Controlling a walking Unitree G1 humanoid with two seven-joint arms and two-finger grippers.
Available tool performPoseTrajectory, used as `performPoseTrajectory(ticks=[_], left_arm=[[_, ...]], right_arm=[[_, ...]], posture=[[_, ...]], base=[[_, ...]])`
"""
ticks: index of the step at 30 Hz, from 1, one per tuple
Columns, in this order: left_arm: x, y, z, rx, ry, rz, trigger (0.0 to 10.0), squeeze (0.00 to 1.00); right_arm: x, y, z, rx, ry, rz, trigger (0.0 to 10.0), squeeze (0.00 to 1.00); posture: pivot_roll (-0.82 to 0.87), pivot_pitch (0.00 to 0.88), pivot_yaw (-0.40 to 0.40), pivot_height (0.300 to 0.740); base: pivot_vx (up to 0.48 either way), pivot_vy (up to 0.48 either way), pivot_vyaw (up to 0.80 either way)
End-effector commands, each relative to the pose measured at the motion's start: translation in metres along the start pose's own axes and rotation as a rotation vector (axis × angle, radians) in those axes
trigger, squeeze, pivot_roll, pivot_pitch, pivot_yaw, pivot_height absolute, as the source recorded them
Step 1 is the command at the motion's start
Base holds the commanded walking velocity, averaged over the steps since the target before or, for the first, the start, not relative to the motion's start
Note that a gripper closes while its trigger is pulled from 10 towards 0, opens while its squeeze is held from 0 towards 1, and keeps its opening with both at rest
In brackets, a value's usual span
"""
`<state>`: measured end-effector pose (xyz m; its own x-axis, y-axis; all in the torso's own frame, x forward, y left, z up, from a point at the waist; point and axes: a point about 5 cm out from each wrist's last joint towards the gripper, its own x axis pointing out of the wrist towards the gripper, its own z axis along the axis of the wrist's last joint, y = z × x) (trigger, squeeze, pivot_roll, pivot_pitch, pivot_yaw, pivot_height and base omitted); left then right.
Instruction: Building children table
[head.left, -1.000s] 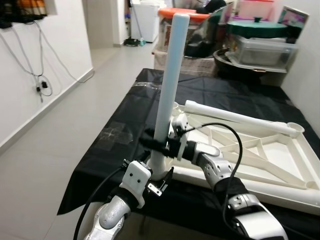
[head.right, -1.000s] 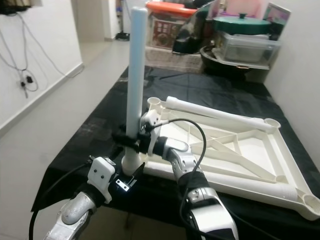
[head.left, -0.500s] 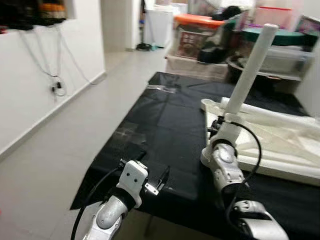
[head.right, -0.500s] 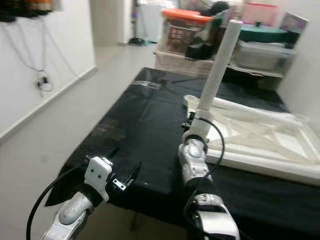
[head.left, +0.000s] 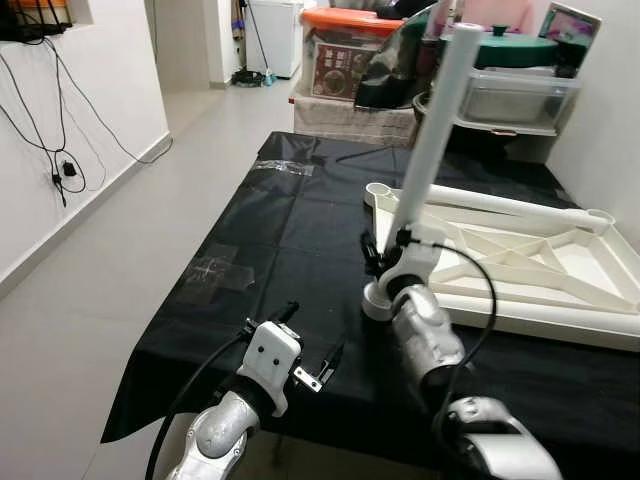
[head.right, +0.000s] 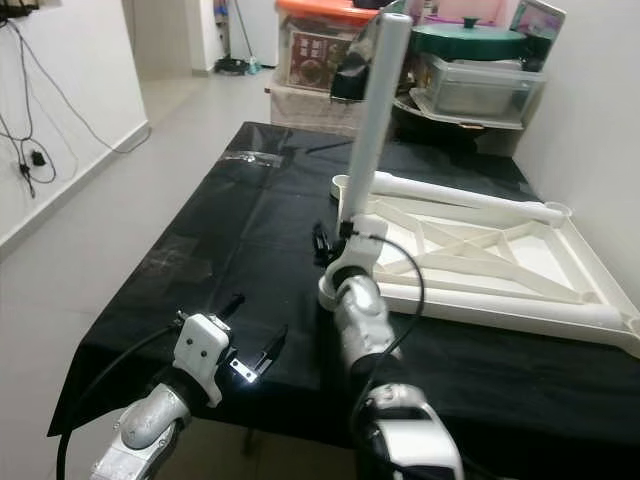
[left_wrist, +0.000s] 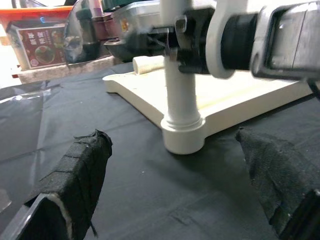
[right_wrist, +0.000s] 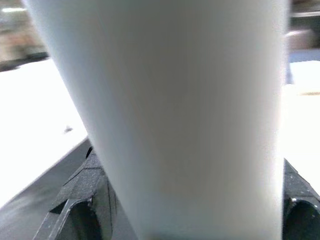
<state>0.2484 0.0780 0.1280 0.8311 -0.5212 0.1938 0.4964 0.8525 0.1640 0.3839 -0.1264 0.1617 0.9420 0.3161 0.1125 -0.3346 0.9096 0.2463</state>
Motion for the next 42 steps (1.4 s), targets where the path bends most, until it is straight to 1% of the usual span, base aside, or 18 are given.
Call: performPoseTrajectory(ticks=[1,2,3,4,7,9,13,14,15,23,24,25,26,29,30,31,32,42], left_arm=[[0.001,-0.001,-0.003,-0.002,0.016,-0.008,10.0,0.00],[0.001,-0.001,-0.003,-0.002,0.016,-0.008,10.0,0.00],[0.001,-0.001,-0.003,-0.001,0.016,-0.009,10.0,0.00],[0.001,-0.001,-0.003,-0.001,0.016,-0.009,10.0,0.00],[0.001,-0.001,-0.003,-0.001,0.016,-0.010,10.0,0.00],[0.001,-0.001,-0.002,-0.001,0.016,-0.009,10.0,0.00],[0.001,-0.002,-0.002,-0.001,0.015,-0.007,10.0,0.00],[0.001,-0.002,-0.002,-0.001,0.015,-0.007,10.0,0.00],[0.000,-0.002,-0.002,-0.001,0.015,-0.007,10.0,0.00],[0.000,-0.003,-0.002,-0.003,0.017,-0.005,10.0,0.00],[0.000,-0.003,-0.002,-0.003,0.017,-0.005,10.0,0.00],[0.000,-0.003,-0.002,-0.003,0.017,-0.005,10.0,0.00],[-0.001,-0.003,-0.002,-0.004,0.018,-0.004,10.0,0.00],[-0.001,-0.003,-0.002,-0.004,0.018,-0.004,10.0,0.00],[-0.001,-0.003,-0.002,-0.004,0.019,-0.004,10.0,0.00],[-0.001,-0.003,-0.002,-0.004,0.019,-0.004,10.0,0.00],[-0.001,-0.003,-0.003,-0.005,0.022,-0.005,10.0,0.00],[0.000,-0.003,-0.005,-0.006,0.027,-0.008,10.0,0.00]], right_arm=[[0.001,0.026,-0.004,0.007,0.087,0.327,10.0,0.00],[0.001,0.026,-0.004,0.007,0.087,0.327,10.0,0.00],[-0.008,0.034,-0.007,-0.033,0.166,0.571,10.0,0.00],[-0.011,0.036,-0.008,-0.052,0.191,0.635,10.0,0.00],[-0.014,0.038,-0.010,-0.081,0.213,0.697,10.0,0.00],[-0.018,0.046,-0.013,-0.082,0.254,0.841,10.0,0.00],[-0.017,0.051,-0.013,-0.065,0.266,0.901,10.0,0.00],[-0.014,0.052,-0.013,-0.070,0.262,0.885,2.7,0.00],[-0.011,0.053,-0.014,-0.084,0.254,0.847,0.0,0.00],[0.010,0.042,-0.010,-0.125,0.200,0.444,0.0,0.00],[0.014,0.032,-0.006,-0.132,0.169,0.279,0.0,0.00],[0.014,0.032,-0.006,-0.132,0.169,0.279,0.0,0.00],[0.015,0.018,-0.002,-0.130,0.134,0.043,0.0,0.00],[0.015,0.018,-0.002,-0.130,0.134,0.043,0.0,0.00],[0.011,0.004,0.002,-0.154,0.096,-0.183,0.0,0.00],[0.011,0.004,0.002,-0.154,0.096,-0.183,0.0,0.00],[0.004,-0.001,0.003,-0.150,0.047,-0.366,0.0,0.00],[-0.011,0.002,-0.002,-0.127,-0.028,-0.557,0.0,0.00]], posture=[[0.13,0.000,-0.078,0.740],[0.13,0.000,-0.078,0.740],[0.13,0.000,-0.078,0.740],[0.13,0.000,-0.078,0.740],[0.13,0.000,-0.080,0.740],[0.13,0.000,-0.083,0.740],[0.14,0.000,-0.088,0.740],[0.15,0.000,-0.091,0.740],[0.15,0.000,-0.091,0.740],[0.14,0.000,-0.094,0.740],[0.14,0.000,-0.095,0.740],[0.14,0.000,-0.095,0.740],[0.14,0.000,-0.093,0.740],[0.14,0.000,-0.093,0.740],[0.14,0.000,-0.090,0.740],[0.14,0.000,-0.090,0.740],[0.13,0.000,-0.087,0.740],[0.14,0.000,-0.092,0.740]], base=[[0.000,0.000,0.00],[0.000,0.000,0.00],[0.000,0.000,0.00],[0.000,0.000,0.00],[0.000,0.000,0.00],[0.000,0.000,0.00],[0.000,0.000,0.00],[0.000,0.000,0.00],[0.000,0.000,0.00],[0.000,0.000,0.00],[0.000,0.000,0.00],[0.000,0.000,0.00],[0.000,0.000,0.00],[0.000,0.000,0.00],[0.000,0.000,0.00],[0.000,0.000,0.00],[0.000,0.000,0.00],[0.000,0.000,0.00]])
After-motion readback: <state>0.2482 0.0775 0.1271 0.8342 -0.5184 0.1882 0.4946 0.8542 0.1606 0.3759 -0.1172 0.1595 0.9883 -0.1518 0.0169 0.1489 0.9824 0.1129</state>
